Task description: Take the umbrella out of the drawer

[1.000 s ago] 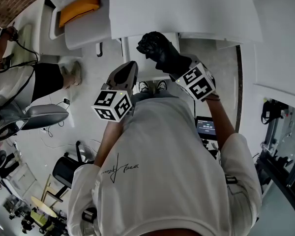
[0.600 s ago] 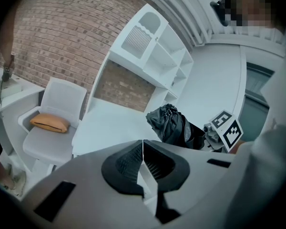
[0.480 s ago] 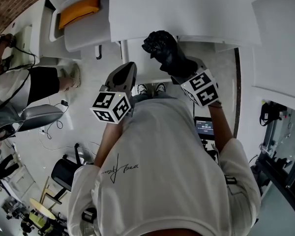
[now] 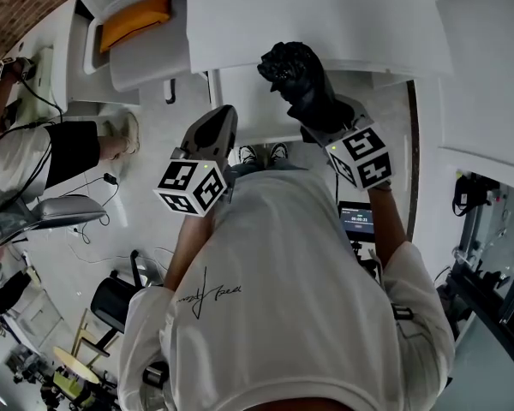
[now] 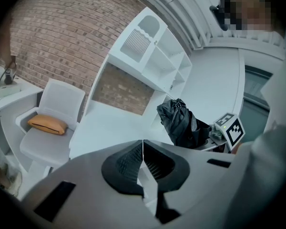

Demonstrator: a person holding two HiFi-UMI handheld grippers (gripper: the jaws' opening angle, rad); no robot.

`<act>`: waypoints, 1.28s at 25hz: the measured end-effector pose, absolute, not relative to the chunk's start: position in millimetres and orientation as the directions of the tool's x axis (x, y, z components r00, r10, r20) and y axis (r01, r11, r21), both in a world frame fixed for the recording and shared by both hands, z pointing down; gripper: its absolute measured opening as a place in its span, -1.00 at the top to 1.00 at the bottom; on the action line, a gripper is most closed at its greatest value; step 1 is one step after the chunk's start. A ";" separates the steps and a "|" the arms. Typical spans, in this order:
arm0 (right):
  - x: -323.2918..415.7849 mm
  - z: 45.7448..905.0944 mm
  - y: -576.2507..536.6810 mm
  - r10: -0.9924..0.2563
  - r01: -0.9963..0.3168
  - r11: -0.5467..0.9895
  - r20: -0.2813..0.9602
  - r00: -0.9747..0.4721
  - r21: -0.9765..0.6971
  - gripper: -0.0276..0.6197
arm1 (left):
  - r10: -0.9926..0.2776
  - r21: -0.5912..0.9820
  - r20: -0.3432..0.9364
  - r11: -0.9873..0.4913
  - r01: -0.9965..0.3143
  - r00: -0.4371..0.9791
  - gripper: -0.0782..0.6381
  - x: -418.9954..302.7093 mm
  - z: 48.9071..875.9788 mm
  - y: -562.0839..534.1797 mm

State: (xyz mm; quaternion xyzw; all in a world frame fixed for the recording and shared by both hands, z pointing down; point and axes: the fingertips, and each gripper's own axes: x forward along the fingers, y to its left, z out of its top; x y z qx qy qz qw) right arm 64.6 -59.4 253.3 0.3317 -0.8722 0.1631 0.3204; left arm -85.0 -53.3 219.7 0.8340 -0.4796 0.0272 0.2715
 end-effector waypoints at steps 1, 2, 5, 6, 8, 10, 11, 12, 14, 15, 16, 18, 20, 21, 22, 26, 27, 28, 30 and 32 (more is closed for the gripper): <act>65.2 251.9 -60.3 -0.481 -0.686 0.724 0.660 -0.577 -0.072 0.15 | -0.786 0.432 0.301 -0.392 -0.812 0.540 0.73 -84.9 218.9 -53.6; 65.3 251.1 -60.7 -0.487 -0.690 0.720 0.653 -0.580 -0.075 0.15 | -0.788 0.435 0.297 -0.392 -0.811 0.540 0.73 -85.0 218.3 -53.6; 62.7 248.4 -60.2 -0.500 -0.700 0.708 0.633 -0.592 -0.096 0.15 | -0.795 0.433 0.284 -0.392 -0.812 0.536 0.73 -88.9 215.7 -52.6; 61.1 246.7 -60.0 -0.504 -0.703 0.704 0.624 -0.597 -0.102 0.15 | -0.799 0.433 0.279 -0.391 -0.812 0.533 0.73 -91.5 214.3 -52.3; 58.8 241.8 -60.0 -0.516 -0.706 0.699 0.605 -0.606 -0.111 0.15 | -0.807 0.433 0.269 -0.387 -0.814 0.526 0.73 -96.6 211.3 -52.4; 58.8 235.2 -61.6 -0.531 -0.711 0.693 0.583 -0.615 -0.118 0.15 | -0.813 0.433 0.261 -0.383 -0.816 0.520 0.73 -99.5 208.5 -54.1; 59.4 231.8 -63.1 -0.538 -0.713 0.690 0.571 -0.619 -0.123 0.15 | -0.816 0.433 0.258 -0.381 -0.817 0.518 0.73 -100.0 207.4 -55.4; 60.3 228.6 -64.7 -0.545 -0.716 0.686 0.560 -0.623 -0.129 0.15 | -0.817 0.433 0.256 -0.380 -0.817 0.516 0.73 -100.2 206.4 -56.8; 62.7 222.7 -68.0 -0.562 -0.725 0.674 0.539 -0.627 -0.141 0.15 | -0.819 0.435 0.251 -0.381 -0.816 0.516 0.73 -99.3 204.8 -59.0; 64.8 219.9 -69.4 -0.572 -0.732 0.665 0.530 -0.626 -0.148 0.15 | -0.818 0.437 0.249 -0.383 -0.814 0.519 0.73 -98.1 204.0 -59.7; 67.7 217.1 -70.6 -0.585 -0.742 0.653 0.520 -0.623 -0.155 0.15 | -0.816 0.441 0.247 -0.386 -0.810 0.523 0.73 -96.1 203.0 -59.9; 74.4 210.9 -72.6 -0.611 -0.760 0.627 0.499 -0.615 -0.170 0.15 | -0.813 0.447 0.240 -0.392 -0.804 0.530 0.73 -92.0 200.2 -59.6; 79.9 204.3 -75.0 -0.633 -0.774 0.605 0.475 -0.611 -0.187 0.15 | -0.814 0.446 0.234 -0.396 -0.803 0.531 0.73 -89.8 196.7 -59.4; 81.6 201.6 -76.1 -0.641 -0.777 0.598 0.466 -0.611 -0.197 0.15 | -0.816 0.445 0.230 -0.397 -0.803 0.531 0.73 -89.6 195.0 -59.4; 82.6 199.6 -76.9 -0.646 -0.780 0.592 0.459 -0.610 -0.203 0.15 | -0.817 0.443 0.227 -0.398 -0.804 0.530 0.73 -90.2 193.6 -59.2; 83.3 195.4 -75.3 -0.661 -0.787 0.583 0.445 -0.603 -0.201 0.15 | -0.828 0.444 0.213 -0.391 -0.806 0.519 0.73 -94.4 188.8 -57.3; 83.2 194.0 -74.7 -0.663 -0.787 0.579 0.439 -0.606 -0.211 0.15 | -0.833 0.444 0.209 -0.385 -0.809 0.512 0.73 -95.5 187.0 -57.0; 83.5 192.3 -74.2 -0.666 -0.787 0.575 0.430 -0.609 -0.225 0.15 | -0.839 0.443 0.205 -0.380 -0.812 0.504 0.73 -96.4 185.0 -56.6; 85.5 189.2 -73.4 -0.673 -0.787 0.566 0.414 -0.613 -0.245 0.15 | -0.851 0.440 0.198 -0.367 -0.820 0.487 0.73 -97.6 181.9 -55.7; 87.3 186.7 -72.8 -0.679 -0.788 0.562 0.404 -0.613 -0.253 0.15 | -0.859 0.439 0.194 -0.356 -0.825 0.474 0.73 -98.8 180.3 -55.1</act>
